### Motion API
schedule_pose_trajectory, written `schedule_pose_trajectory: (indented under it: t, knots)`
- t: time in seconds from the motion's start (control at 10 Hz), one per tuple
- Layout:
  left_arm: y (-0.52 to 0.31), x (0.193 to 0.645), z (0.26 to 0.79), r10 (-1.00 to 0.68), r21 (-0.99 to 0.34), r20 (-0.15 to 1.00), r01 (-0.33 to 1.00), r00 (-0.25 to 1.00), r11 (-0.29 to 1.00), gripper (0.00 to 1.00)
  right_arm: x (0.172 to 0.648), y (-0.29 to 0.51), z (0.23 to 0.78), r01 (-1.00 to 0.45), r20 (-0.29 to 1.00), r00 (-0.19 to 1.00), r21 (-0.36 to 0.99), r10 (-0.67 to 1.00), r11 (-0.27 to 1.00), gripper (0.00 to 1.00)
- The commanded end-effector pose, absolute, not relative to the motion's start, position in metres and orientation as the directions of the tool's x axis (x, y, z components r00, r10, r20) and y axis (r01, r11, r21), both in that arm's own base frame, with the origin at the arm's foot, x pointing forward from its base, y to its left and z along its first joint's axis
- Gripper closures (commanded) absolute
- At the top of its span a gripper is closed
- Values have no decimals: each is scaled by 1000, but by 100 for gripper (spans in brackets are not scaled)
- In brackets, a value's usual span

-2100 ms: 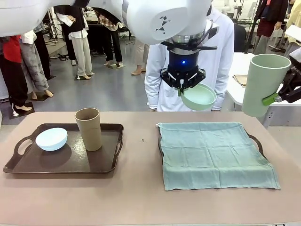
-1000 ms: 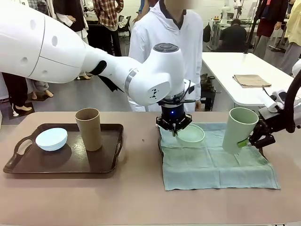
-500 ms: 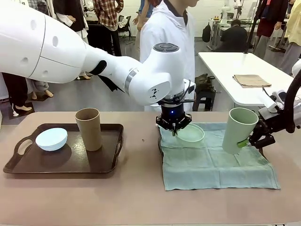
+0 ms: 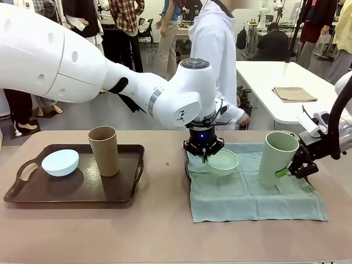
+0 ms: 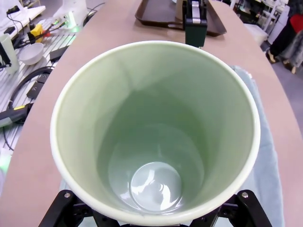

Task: Set up a tray with a mat and arrange the tableware.
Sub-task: Place the Picnic Bowl and Reusable plastic cup back onto the Handle tray in front of the human's position.

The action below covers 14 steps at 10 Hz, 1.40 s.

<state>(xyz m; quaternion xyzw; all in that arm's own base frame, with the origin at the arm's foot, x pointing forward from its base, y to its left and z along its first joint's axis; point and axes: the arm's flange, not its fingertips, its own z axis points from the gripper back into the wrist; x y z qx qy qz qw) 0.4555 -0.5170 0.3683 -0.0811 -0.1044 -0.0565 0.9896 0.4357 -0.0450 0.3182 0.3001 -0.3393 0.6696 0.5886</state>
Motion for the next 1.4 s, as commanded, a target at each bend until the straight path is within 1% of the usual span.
schedule_pose_trajectory:
  t: [0.0,0.2,0.4,0.5,0.6,0.7,0.8,0.9,1.0,1.1,1.2,1.3]
  knots:
    - [-525,460,360,-121,-156,207,155,971,975,96,445,-43,310,-988,797,-154,-135,584,-77,18]
    - [-531,463,343,-132,-148,181,159,975,976,96,448,-43,307,-989,795,-150,-132,587,-72,18]
    - [-531,463,345,-128,-149,188,158,974,976,96,449,-45,306,-987,798,-159,-142,581,-75,18]
    - [-530,462,347,-130,-145,187,158,974,977,58,450,-45,305,-989,806,-149,-130,573,-74,0]
    - [-529,462,348,-133,-146,184,161,974,976,36,451,-46,305,-990,805,-142,-127,576,-67,0]
    - [-527,461,351,-132,-143,177,158,975,977,0,451,-47,307,-992,798,-126,-112,589,-61,0]
    - [-522,461,355,-122,-144,177,149,977,978,73,451,-53,312,-996,776,-91,-83,624,-42,0]
    - [-516,459,361,-115,-152,186,144,976,978,0,452,-62,318,-998,745,-48,-57,665,-8,0]
    - [-509,457,368,-110,-157,197,142,974,977,53,455,-74,325,-999,717,5,-30,697,38,0]
    - [-503,454,375,-106,-162,208,141,972,977,0,456,-87,332,-998,687,44,-8,726,68,0]
    - [-497,451,382,-103,-167,212,140,972,976,33,457,-97,338,-994,650,91,14,755,108,0]
    - [-492,448,389,-103,-162,220,141,970,977,0,457,-104,347,-987,604,144,34,784,155,0]
